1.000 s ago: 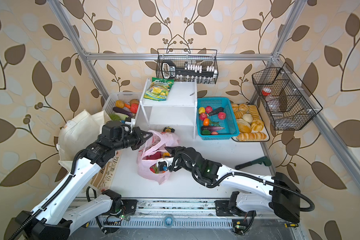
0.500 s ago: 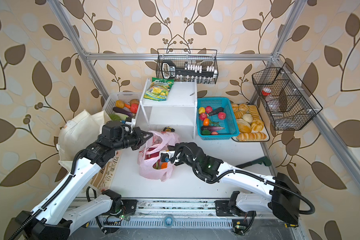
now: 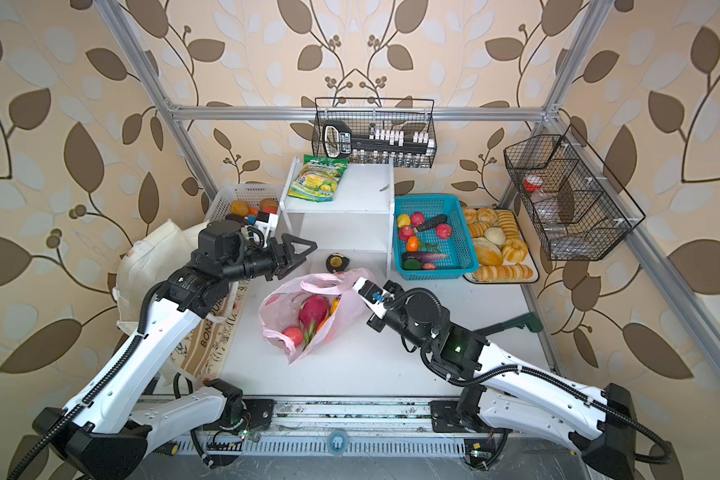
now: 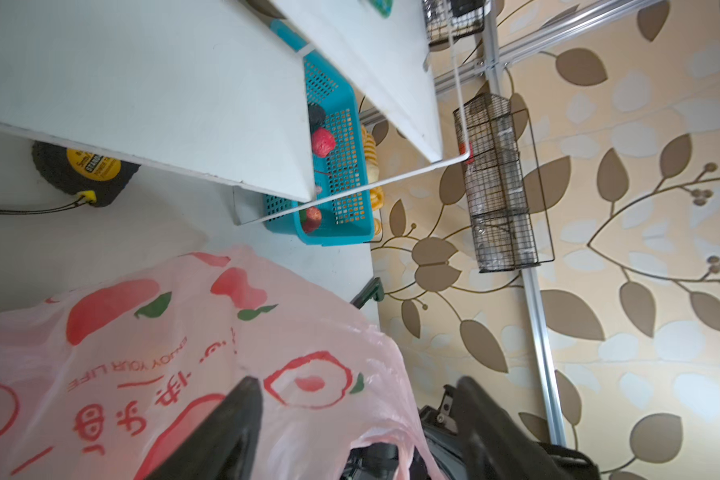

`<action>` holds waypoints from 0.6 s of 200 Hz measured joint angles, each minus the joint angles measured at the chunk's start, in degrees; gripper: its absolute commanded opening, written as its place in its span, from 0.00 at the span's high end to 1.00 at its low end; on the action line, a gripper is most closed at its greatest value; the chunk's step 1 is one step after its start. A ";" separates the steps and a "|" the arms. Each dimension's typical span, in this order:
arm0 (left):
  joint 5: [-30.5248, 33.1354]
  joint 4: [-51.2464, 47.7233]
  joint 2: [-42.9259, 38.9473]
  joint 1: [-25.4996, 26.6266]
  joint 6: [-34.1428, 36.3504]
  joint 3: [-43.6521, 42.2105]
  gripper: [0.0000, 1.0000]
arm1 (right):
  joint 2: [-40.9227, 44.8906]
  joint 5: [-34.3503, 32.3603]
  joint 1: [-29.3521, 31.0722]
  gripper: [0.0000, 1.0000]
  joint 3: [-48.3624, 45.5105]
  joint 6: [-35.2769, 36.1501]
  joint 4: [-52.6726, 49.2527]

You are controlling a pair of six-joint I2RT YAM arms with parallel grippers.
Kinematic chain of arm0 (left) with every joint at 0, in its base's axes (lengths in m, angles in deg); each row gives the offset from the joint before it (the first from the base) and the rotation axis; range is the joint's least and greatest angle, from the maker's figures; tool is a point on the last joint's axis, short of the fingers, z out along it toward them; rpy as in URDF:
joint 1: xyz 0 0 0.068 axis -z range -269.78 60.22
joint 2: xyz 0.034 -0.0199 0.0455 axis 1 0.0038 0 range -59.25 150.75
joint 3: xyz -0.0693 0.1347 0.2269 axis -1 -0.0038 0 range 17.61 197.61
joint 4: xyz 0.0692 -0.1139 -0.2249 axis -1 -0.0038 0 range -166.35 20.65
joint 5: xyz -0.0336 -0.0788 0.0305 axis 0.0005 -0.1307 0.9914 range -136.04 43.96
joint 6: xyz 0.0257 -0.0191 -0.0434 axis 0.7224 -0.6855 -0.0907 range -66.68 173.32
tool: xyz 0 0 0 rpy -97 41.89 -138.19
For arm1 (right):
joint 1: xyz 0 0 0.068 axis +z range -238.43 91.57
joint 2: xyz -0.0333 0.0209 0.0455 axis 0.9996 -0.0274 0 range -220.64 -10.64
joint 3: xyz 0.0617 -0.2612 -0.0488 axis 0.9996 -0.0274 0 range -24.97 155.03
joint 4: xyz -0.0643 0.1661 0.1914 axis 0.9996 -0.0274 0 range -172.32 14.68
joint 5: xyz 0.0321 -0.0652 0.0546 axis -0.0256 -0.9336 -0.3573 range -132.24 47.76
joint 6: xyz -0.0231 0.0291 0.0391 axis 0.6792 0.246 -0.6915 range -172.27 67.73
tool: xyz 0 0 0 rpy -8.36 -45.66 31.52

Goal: Place the mixed food into the grocery bags and tie them
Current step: 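Grasp the bag handle nearest the right gripper and lift it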

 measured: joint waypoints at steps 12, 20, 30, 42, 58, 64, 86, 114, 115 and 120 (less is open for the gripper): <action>0.39 -1.62 0.09 0.00 2.05 1.84 0.14 | 1.40 -1.62 0.11 1.00 0.35 -4.96 -1.40; 0.72 -2.84 0.04 0.00 3.54 3.10 0.13 | 2.05 -2.45 0.17 1.00 0.59 -7.67 -2.03; 1.03 -4.00 -0.17 0.00 5.20 4.50 0.12 | 2.47 -3.23 0.20 1.00 0.83 -10.56 -2.58; 1.27 -4.55 -0.81 0.00 6.60 5.42 0.13 | 2.56 -3.91 0.20 1.00 0.96 -13.49 -3.06; -0.09 -4.37 -2.05 0.00 8.13 6.01 0.14 | 2.29 -4.48 0.20 1.00 0.96 -17.09 -3.85; -1.03 -4.13 -2.54 0.00 8.59 6.03 0.14 | 2.10 -4.48 0.20 1.00 0.96 -18.25 -3.93; -4.04 -3.04 -4.39 0.04 10.93 5.42 0.16 | 1.33 -4.37 0.20 1.00 0.96 -21.31 -3.93; -6.60 -2.80 -6.97 0.15 17.73 3.28 0.18 | 1.01 -3.10 -0.55 1.00 0.96 -23.87 -3.80; -6.67 -2.84 -7.08 0.15 18.18 3.17 0.18 | 1.01 -3.10 -0.57 1.00 0.96 -23.93 -3.80; -6.93 -2.84 -7.39 0.22 19.78 2.82 0.18 | 1.01 -2.82 -0.81 1.00 0.96 -24.35 -3.76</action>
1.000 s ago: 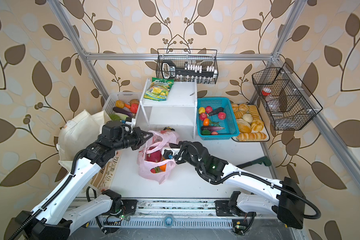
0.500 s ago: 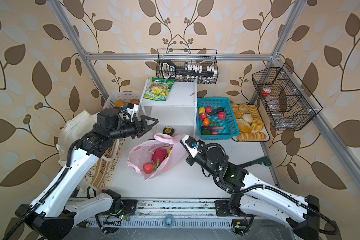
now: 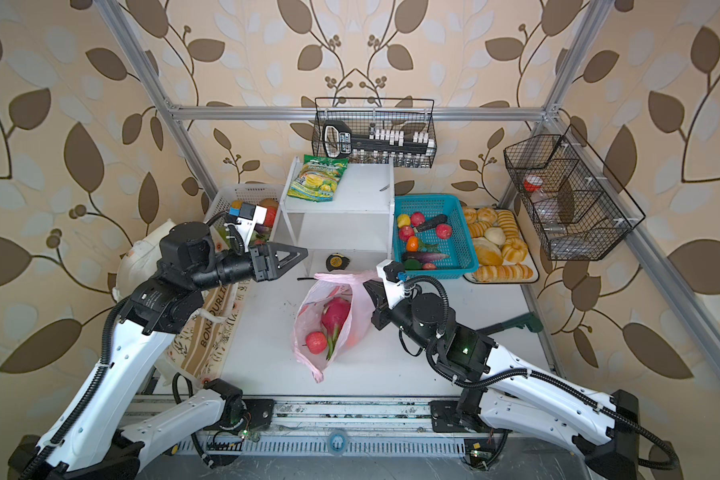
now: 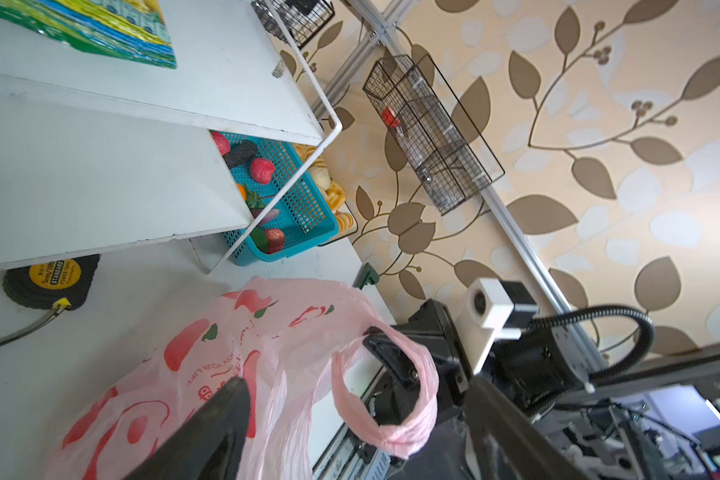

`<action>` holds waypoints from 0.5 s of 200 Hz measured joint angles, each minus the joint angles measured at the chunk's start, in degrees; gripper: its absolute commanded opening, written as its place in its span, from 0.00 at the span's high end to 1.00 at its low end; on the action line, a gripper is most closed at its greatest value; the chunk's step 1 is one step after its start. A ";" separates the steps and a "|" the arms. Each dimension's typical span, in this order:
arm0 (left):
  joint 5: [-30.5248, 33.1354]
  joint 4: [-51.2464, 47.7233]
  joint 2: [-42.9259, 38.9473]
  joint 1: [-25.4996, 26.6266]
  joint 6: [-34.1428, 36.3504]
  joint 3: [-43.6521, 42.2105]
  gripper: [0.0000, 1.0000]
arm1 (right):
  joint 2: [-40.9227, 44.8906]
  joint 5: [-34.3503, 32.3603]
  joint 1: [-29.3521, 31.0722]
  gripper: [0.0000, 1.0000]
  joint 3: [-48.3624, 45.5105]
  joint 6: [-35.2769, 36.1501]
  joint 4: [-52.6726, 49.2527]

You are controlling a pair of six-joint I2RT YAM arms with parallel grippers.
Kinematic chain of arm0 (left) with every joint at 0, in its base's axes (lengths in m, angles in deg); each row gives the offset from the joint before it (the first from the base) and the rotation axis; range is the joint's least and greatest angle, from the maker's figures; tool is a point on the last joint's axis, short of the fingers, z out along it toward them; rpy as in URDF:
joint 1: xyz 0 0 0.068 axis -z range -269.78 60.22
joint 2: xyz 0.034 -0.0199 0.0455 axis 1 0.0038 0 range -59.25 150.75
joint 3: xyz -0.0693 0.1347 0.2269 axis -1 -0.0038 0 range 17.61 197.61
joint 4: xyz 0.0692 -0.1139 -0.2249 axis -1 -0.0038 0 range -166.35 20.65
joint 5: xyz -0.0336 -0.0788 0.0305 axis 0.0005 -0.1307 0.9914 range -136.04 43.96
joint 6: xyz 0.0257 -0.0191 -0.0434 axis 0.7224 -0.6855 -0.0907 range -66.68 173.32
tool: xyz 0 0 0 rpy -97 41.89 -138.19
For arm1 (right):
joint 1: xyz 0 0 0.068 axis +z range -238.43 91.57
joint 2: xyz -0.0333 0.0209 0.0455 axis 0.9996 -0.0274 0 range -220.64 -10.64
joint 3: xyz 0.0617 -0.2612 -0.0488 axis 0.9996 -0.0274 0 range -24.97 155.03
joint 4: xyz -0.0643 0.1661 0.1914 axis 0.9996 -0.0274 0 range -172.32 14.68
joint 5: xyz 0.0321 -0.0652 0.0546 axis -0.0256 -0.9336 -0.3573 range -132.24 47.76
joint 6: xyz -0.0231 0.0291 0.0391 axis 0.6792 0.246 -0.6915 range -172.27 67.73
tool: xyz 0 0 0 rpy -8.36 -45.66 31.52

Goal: Place the mixed food into the grocery bags and tie them
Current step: 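Grasp the bag handle nearest the right gripper and lift it, then lift both pink bag handles upward with the left and right grippers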

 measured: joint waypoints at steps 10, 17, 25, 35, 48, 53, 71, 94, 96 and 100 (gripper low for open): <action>-0.26 -0.11 -0.46 0.42 3.58 -0.48 0.17 | 0.02 0.57 -0.44 1.00 0.02 -0.70 0.11; -0.37 -0.22 -0.52 0.79 5.97 -0.55 0.17 | 0.02 0.92 -0.68 1.00 0.02 -1.11 0.15; -0.46 -0.22 -0.52 1.53 8.70 -0.55 0.17 | 0.04 1.16 -0.92 1.00 0.02 -1.55 0.22; -0.48 -0.37 -0.46 2.73 11.78 -0.55 0.16 | 0.09 1.53 -1.11 1.00 0.02 -1.99 0.26; -0.44 -1.18 -0.37 5.18 16.22 -0.55 0.14 | 0.13 1.88 -1.38 1.00 0.02 -2.38 0.28; -0.31 -1.62 -0.33 6.40 17.99 -0.55 0.14 | 0.13 2.08 -1.46 1.00 0.02 -2.49 0.28; 0.68 -3.04 -0.31 10.47 23.78 -0.55 0.16 | 0.13 2.51 -1.86 1.00 0.02 -3.23 0.28; 3.58 -4.11 -0.33 14.03 30.32 -1.05 0.23 | 0.13 2.95 -2.05 1.00 0.02 -3.76 0.33; 3.87 -4.07 -0.35 14.21 30.58 -1.16 0.24 | 0.13 3.04 -2.05 1.00 0.02 -3.76 0.33; 4.76 -4.07 -0.37 14.49 31.58 -1.40 0.26 | 0.13 3.10 -2.05 1.00 0.02 -3.87 0.33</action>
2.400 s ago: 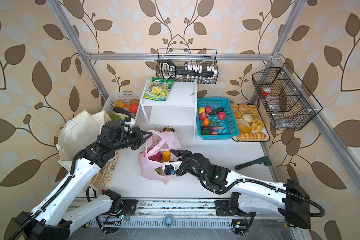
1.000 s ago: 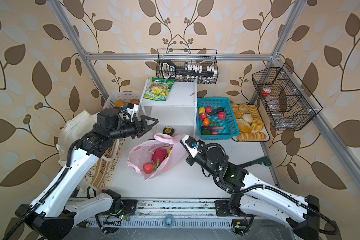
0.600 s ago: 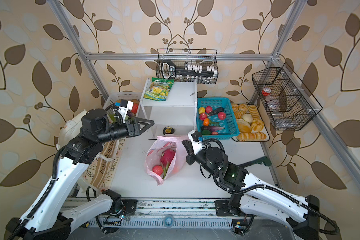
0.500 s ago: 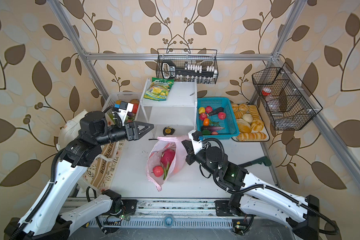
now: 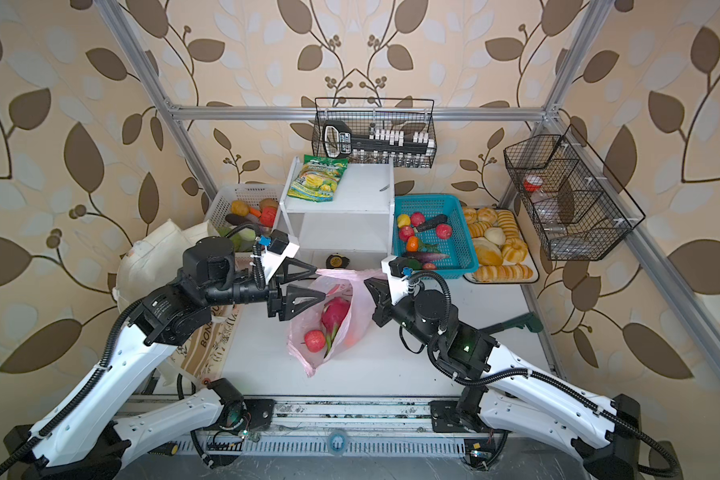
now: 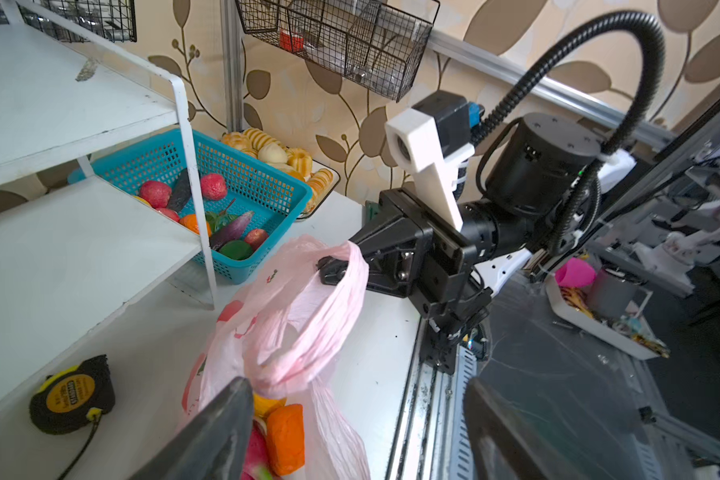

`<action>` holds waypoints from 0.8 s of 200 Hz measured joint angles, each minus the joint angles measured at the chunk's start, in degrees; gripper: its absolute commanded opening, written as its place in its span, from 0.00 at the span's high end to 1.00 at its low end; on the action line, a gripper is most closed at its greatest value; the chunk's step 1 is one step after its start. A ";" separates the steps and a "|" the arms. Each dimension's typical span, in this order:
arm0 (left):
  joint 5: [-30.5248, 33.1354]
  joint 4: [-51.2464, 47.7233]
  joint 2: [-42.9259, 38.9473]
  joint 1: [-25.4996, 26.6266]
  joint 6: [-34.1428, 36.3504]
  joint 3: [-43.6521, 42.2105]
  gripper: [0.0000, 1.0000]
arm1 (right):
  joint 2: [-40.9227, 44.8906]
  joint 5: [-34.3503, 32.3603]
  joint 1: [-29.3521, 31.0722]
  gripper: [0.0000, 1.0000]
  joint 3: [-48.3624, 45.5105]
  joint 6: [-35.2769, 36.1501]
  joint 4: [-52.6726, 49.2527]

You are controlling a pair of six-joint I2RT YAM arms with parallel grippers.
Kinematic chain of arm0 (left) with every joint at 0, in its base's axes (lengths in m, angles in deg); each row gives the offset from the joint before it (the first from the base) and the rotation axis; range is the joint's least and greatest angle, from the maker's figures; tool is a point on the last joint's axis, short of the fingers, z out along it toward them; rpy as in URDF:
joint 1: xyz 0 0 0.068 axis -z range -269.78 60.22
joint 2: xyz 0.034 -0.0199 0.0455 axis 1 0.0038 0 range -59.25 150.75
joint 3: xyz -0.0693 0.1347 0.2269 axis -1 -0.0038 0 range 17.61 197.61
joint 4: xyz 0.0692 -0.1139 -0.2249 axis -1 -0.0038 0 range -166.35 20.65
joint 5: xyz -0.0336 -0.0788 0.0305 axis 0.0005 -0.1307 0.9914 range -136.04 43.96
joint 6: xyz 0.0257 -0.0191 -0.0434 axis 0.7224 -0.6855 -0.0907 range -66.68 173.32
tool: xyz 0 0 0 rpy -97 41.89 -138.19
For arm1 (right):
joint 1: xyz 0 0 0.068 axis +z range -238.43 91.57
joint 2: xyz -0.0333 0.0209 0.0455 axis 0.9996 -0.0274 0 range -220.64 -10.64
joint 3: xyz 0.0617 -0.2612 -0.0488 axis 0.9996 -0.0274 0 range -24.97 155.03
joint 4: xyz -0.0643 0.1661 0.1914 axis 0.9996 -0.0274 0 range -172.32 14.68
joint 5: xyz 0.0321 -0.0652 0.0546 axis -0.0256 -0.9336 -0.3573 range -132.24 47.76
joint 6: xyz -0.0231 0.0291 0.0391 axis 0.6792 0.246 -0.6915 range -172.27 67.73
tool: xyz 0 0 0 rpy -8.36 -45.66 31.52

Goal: Place the mixed food into the grocery bags and tie them
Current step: 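Lift both pink bag handles upward with the left and right grippers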

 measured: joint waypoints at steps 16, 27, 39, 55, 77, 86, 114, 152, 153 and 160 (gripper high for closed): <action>3.43 0.90 -0.07 0.09 2.03 -1.36 0.29 | 0.00 0.37 -0.02 1.00 0.00 -0.11 0.00; 5.20 2.64 -0.13 0.09 2.82 -2.56 0.31 | 0.00 0.66 -0.11 1.00 0.00 -0.09 0.00; 6.49 4.96 -0.20 0.09 2.78 -3.78 0.36 | 0.00 0.90 -0.22 1.00 0.00 -0.09 0.00; 7.45 7.13 -0.09 0.09 2.36 -4.61 0.43 | 0.00 1.25 -0.22 1.00 0.00 -0.07 0.00; 7.30 8.55 0.17 0.09 1.20 -4.55 0.69 | 0.00 1.53 -0.24 1.00 0.00 -0.04 0.00; 7.21 8.66 0.39 0.09 1.49 -4.37 0.82 | 0.00 1.55 -0.28 1.00 0.00 -0.04 -0.02; 6.03 7.67 1.75 0.09 -0.46 -2.08 1.00 | 0.00 1.73 -0.37 1.00 0.00 0.02 -0.11; 4.24 3.98 4.15 0.09 -6.34 5.33 1.00 | 0.61 4.37 -0.37 0.71 0.07 3.23 -0.76; 4.22 3.87 4.22 0.09 -6.49 5.55 1.00 | 0.70 4.55 -0.37 0.70 0.07 3.67 -0.83; 3.87 2.38 5.11 0.09 -7.82 8.02 1.00 | 1.40 5.07 -0.37 0.64 0.07 4.98 -1.20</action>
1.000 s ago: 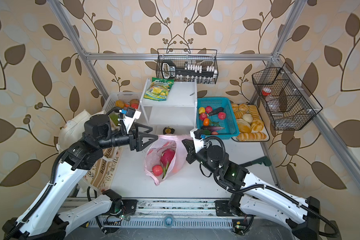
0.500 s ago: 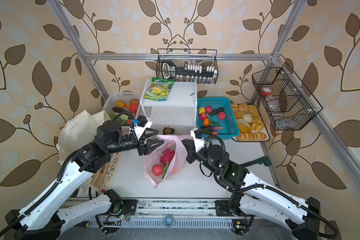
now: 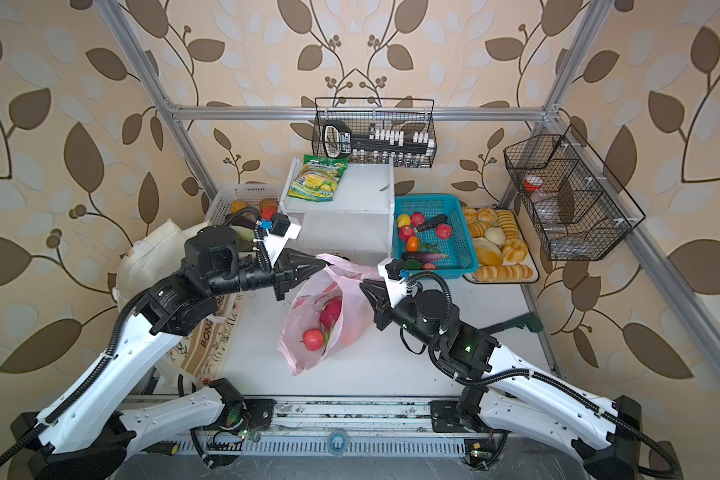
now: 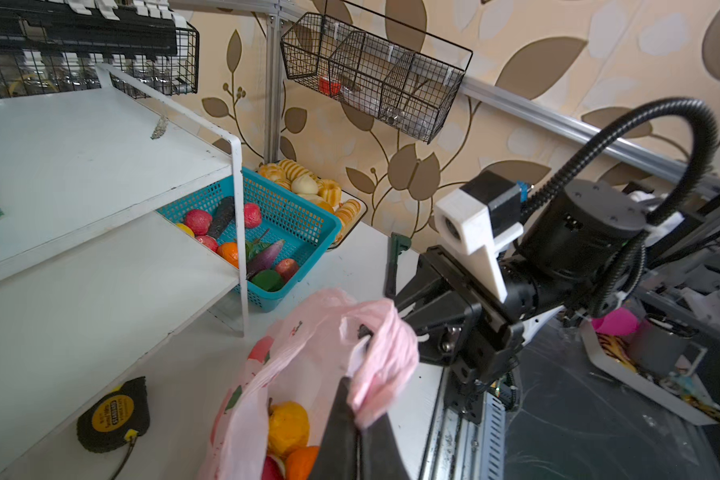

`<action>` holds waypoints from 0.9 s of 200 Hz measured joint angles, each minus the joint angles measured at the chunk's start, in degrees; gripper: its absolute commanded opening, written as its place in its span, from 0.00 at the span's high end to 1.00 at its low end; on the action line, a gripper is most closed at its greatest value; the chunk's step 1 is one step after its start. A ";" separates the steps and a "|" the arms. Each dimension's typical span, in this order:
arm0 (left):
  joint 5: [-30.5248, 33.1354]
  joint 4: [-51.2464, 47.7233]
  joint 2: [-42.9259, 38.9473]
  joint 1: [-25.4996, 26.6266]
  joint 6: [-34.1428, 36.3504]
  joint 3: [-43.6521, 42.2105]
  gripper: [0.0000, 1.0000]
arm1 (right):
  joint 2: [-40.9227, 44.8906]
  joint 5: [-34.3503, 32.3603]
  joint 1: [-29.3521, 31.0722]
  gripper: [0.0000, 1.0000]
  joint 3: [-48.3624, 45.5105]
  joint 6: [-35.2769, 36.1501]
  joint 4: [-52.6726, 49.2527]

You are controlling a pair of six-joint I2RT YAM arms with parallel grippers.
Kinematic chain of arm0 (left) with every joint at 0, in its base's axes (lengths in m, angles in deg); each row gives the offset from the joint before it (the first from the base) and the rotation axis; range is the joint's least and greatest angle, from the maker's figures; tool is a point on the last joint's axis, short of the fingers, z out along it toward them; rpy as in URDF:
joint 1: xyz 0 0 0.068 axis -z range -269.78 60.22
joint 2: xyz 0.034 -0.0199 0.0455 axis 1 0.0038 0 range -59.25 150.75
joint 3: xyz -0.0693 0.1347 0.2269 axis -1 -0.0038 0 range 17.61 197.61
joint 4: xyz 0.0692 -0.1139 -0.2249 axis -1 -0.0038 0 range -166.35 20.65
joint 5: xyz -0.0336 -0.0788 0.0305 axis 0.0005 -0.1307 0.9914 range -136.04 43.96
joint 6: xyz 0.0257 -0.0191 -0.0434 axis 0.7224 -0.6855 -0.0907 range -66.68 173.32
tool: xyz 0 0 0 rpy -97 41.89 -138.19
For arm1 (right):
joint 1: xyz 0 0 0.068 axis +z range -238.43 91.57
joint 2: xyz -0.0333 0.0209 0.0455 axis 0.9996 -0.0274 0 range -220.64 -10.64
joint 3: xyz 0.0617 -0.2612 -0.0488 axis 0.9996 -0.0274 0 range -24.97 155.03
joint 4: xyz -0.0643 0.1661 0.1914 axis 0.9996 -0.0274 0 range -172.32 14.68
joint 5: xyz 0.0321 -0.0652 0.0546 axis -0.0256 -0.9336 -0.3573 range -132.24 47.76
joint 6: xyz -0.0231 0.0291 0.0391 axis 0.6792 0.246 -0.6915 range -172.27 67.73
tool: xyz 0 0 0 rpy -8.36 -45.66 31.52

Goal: Place the mixed food into the grocery bags and tie them
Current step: 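Lift both pink bag handles upward with the left and right grippers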

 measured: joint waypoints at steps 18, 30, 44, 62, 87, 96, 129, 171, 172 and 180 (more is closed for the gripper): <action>-1.40 -3.96 2.89 0.00 -2.99 6.67 1.00 | 2.36 1.70 0.11 0.48 0.26 3.96 -0.63; -2.62 -6.34 4.52 0.00 -4.37 10.29 1.00 | 3.58 2.34 0.46 0.38 1.60 7.19 -1.42; -4.02 -9.35 6.16 0.00 -5.84 13.46 1.00 | 3.67 2.54 1.22 0.28 4.59 11.61 -2.78; -5.16 -11.89 7.37 0.00 -7.30 15.28 1.00 | 1.77 3.61 2.43 0.25 9.77 17.35 -3.89; -5.92 -14.27 8.33 0.00 -8.48 16.13 1.00 | -2.73 7.72 2.82 0.20 15.08 22.71 -3.98; -5.95 -14.78 8.52 0.00 -8.55 16.39 1.00 | -4.55 9.09 2.78 0.19 16.28 23.34 -3.93; -5.77 -15.72 8.61 0.00 -8.87 16.63 1.00 | -11.56 14.08 0.87 0.16 18.36 22.71 -4.28; -5.29 -13.86 8.48 0.00 -11.41 16.15 1.00 | -15.13 7.13 2.58 0.19 18.03 15.26 -0.98; -5.29 -13.75 8.46 0.00 -11.45 16.09 1.00 | -15.15 6.84 2.69 0.20 18.03 15.10 -0.92; -5.03 -12.39 8.17 0.00 -12.15 15.28 1.00 | -15.67 3.67 4.09 0.22 17.84 13.38 0.11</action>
